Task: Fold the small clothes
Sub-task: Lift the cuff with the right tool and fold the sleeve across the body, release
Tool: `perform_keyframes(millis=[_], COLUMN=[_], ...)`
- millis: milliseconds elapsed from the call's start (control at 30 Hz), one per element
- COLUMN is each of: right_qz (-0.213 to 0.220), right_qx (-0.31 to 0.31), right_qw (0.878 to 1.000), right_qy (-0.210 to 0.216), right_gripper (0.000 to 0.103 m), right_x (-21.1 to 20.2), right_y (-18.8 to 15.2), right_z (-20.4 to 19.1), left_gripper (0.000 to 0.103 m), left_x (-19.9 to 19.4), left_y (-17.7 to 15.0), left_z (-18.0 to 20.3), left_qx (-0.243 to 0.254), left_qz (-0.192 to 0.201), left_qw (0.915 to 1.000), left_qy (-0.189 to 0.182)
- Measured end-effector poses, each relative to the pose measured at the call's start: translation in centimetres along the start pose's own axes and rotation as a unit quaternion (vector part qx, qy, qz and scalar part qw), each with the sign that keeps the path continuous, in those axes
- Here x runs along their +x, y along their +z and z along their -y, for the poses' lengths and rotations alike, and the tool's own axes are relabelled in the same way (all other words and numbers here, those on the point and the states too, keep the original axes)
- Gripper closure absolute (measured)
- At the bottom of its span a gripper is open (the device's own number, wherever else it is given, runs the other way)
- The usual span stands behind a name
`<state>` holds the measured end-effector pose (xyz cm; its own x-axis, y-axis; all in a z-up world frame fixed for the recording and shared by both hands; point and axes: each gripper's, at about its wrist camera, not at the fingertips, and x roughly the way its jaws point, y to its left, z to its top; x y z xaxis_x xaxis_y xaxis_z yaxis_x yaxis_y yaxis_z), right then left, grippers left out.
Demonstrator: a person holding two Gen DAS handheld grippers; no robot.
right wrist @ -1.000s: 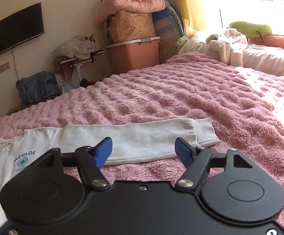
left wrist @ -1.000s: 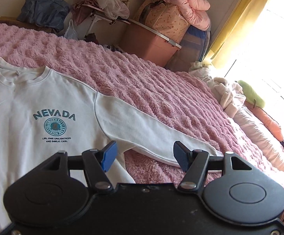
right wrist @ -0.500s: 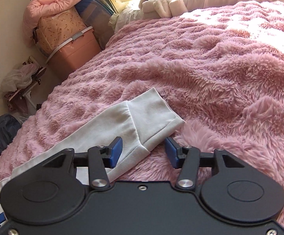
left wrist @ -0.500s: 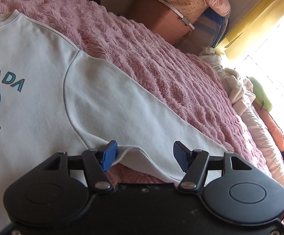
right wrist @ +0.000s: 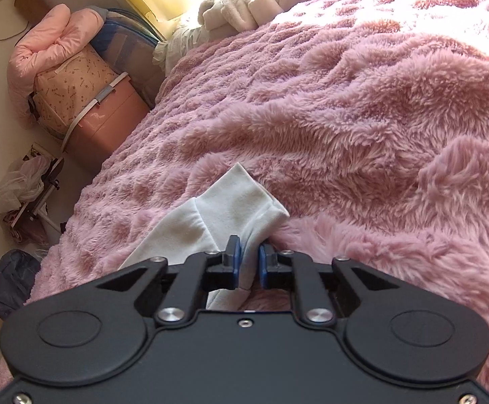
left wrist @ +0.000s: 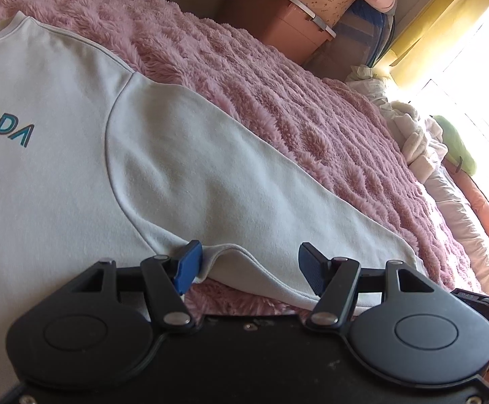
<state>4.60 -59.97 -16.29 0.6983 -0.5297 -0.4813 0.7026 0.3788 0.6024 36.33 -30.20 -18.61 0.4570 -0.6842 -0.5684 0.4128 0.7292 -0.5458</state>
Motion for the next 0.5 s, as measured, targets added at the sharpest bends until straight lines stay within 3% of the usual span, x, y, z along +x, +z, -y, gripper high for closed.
perform_keyframes(millis=[267,500], right_qz=[0.024,0.035], right_qx=[-0.011,-0.06], right_qw=[0.998,0.989], right_qy=[0.048,0.132], right_gripper=[0.095,0.095], right_x=[-2.8,-7.0], right_y=[1.3,1.5], right_z=[-3.1,-10.5], left_gripper=[0.036,0.036], left_x=[0.2,-5.7], left_y=[0.4,2.7], left_z=[0.3,0.0], left_qx=[0.018,0.014], left_qz=[-0.003,0.045], left_qw=[0.9998,0.9988], left_qy=[0.005,-0.014])
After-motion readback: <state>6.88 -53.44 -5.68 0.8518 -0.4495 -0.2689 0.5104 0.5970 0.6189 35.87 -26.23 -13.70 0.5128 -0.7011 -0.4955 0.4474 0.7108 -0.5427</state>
